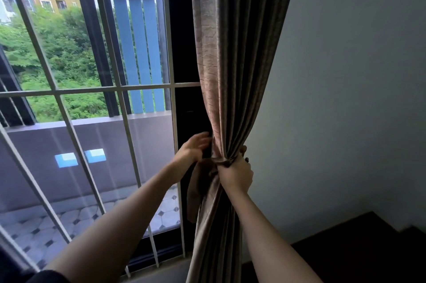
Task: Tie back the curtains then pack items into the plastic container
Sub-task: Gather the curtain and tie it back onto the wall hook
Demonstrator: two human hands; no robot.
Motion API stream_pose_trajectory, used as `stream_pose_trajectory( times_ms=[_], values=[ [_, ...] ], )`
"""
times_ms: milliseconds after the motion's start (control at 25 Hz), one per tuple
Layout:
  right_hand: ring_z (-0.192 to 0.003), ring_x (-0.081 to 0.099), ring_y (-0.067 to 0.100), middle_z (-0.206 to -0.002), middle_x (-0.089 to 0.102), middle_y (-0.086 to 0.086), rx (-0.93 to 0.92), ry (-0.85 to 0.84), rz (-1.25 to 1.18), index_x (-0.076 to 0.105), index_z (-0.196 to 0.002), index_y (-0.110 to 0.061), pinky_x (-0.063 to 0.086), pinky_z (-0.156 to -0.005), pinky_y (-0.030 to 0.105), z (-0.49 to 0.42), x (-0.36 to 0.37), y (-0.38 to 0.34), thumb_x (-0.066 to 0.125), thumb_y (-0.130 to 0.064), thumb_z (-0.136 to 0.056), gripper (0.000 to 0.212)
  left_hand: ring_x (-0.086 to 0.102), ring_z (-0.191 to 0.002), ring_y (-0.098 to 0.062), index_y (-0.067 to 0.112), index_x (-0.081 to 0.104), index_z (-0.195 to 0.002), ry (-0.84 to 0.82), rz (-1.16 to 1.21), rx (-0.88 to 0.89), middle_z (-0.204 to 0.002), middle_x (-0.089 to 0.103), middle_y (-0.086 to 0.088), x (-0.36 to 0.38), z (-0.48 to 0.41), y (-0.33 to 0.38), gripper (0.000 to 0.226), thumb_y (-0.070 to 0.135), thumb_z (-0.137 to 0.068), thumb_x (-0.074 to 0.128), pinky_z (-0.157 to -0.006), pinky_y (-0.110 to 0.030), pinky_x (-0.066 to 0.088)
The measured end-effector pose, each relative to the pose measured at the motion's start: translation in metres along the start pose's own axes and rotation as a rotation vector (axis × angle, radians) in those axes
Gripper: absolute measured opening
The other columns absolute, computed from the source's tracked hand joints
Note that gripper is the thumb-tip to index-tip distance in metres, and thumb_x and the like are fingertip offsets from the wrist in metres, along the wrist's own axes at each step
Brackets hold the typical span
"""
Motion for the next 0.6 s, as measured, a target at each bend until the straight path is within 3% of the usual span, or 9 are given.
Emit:
stream_pose_trajectory(
  times_ms=[120,240,400,520,600],
  values=[
    [-0.102,0.061,0.034,-0.107,0.066,0.011,-0.004,-0.069,0.028,0.059,-0.112,-0.012,0.045,-0.076,0.031,-0.004,-0.004,0.001,0.067,-0.045,-0.081,0.046,0.059,-0.101,0.000,0.017,0.051,-0.126,-0.116,-0.515,0.052,-0.114,0.062,0.003,-0.002,0.013,-0.032,0.064,0.007,-0.065,0.068,-0.080,-0.014,0.048],
    [-0.103,0.061,0.036,-0.109,0.066,0.013,-0.032,-0.172,-0.018,0.059,-0.113,-0.009,0.047,-0.082,0.034,-0.011,-0.012,0.005,0.070,-0.039,-0.080,0.045,0.060,-0.083,0.010,0.018,0.064,-0.110,0.053,-0.793,0.201,-0.099,0.066,0.005,-0.005,0.008,-0.036,0.024,0.011,-0.087,0.061,-0.075,-0.009,0.044],
    [-0.105,0.060,0.034,-0.107,0.066,0.009,-0.065,-0.258,-0.016,0.060,-0.115,-0.012,0.047,-0.085,0.034,-0.013,-0.021,0.008,0.071,-0.029,-0.079,0.042,0.059,-0.075,-0.014,0.009,0.059,-0.095,0.104,-0.906,0.220,-0.084,0.063,-0.001,0.005,-0.004,-0.020,0.009,0.013,-0.093,0.051,-0.066,-0.023,0.042],
    [-0.088,0.063,0.016,-0.081,0.060,-0.013,-0.043,-0.390,-0.084,0.064,-0.106,-0.022,0.048,-0.074,0.024,-0.017,-0.028,0.004,0.076,-0.033,-0.073,0.037,0.056,-0.076,-0.011,0.007,0.059,-0.098,0.136,-0.906,0.196,-0.084,0.060,0.003,0.016,-0.009,-0.018,0.012,0.010,-0.089,0.052,-0.059,-0.013,0.037],
    [-0.069,0.060,0.004,-0.069,0.056,-0.017,-0.034,-0.388,-0.122,0.061,-0.090,-0.022,0.047,-0.066,0.017,-0.019,-0.031,-0.003,0.074,-0.045,-0.074,0.031,0.055,-0.074,-0.009,0.008,0.058,-0.097,0.161,-0.880,0.190,-0.083,0.060,0.003,0.020,-0.010,-0.019,0.012,0.008,-0.086,0.053,-0.057,-0.009,0.038]
  ],
)
Point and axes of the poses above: each hand's wrist, its own z-axis away from the middle knuckle, its own x-axis out of the palm, y = z × x, the point moved 1 cm from there along -z, towards the middle knuckle
